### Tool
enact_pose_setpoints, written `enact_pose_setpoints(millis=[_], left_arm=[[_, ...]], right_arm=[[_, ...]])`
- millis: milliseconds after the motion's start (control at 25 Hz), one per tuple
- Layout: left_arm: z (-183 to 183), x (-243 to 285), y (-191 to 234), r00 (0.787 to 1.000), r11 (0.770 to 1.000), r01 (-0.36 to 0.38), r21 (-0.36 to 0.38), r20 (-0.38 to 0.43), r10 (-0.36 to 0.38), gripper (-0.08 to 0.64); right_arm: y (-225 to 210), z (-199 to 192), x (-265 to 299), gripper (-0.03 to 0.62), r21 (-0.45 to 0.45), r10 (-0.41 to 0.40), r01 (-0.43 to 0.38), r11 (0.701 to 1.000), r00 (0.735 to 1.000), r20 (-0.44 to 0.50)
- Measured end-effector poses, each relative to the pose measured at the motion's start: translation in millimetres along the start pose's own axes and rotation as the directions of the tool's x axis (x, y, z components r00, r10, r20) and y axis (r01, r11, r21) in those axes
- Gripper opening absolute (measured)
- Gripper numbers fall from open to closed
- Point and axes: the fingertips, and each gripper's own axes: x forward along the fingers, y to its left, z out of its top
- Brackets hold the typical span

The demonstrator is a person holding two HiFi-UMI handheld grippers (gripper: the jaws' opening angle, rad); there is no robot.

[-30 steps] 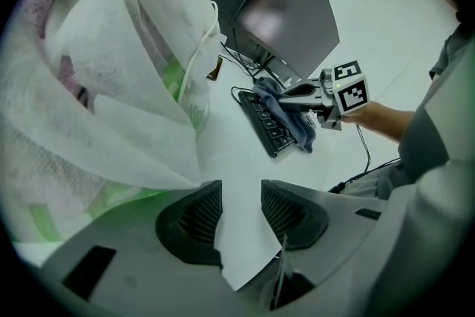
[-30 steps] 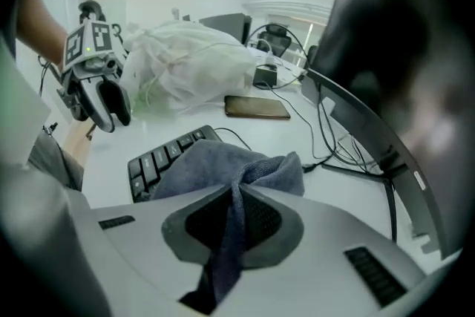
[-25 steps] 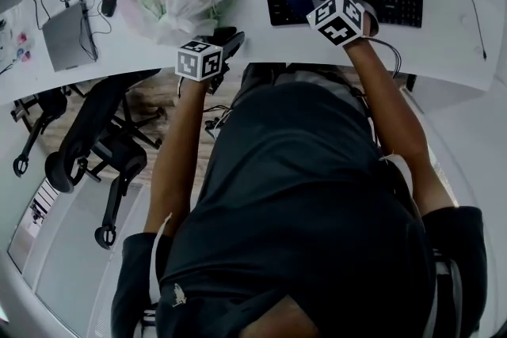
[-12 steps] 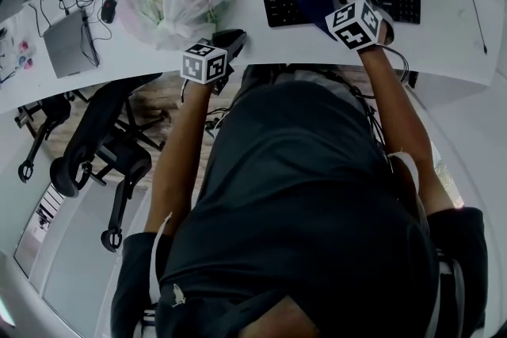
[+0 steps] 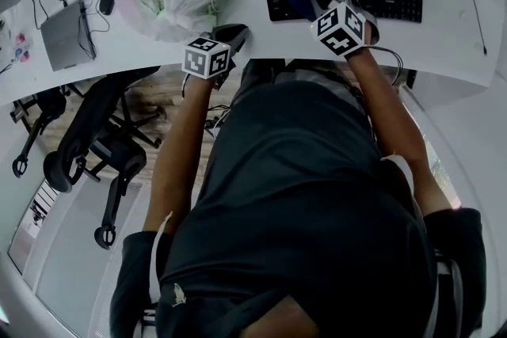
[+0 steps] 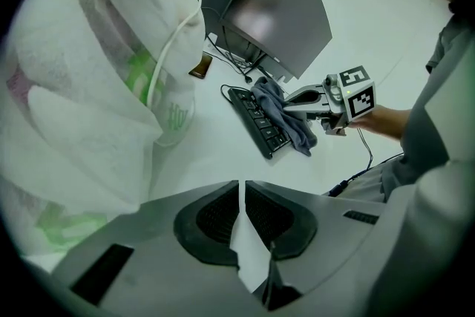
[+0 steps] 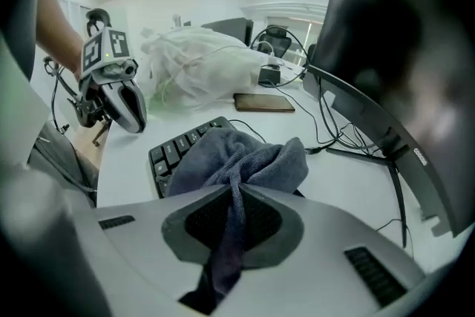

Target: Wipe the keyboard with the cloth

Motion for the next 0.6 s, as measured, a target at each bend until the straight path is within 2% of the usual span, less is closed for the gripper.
enact_pose_setpoints(millis=[200, 440, 600], left_arm=[[-6, -2, -1, 1.0, 1.0, -0.008, 0.03, -0.001, 0.008, 0.029], [-12, -6, 1, 1.0, 0.999, -0.011, 0.044, 0.001, 0.011, 0.029], [-16, -8, 3, 1.0, 0.998, -0.015, 0.057, 0.003, 0.015, 0.029]], right_arm=[[-16, -12, -4, 0.029, -0.007, -0.034, 0.034, 0.999, 0.999, -0.03], [-28, -20, -7, 0.029, 0.069, -0.084, 0.087, 0.994, 0.996, -0.04], [-25, -18, -6, 0.029, 0.048, -0.096, 0.098, 0.994, 0.995, -0.04]])
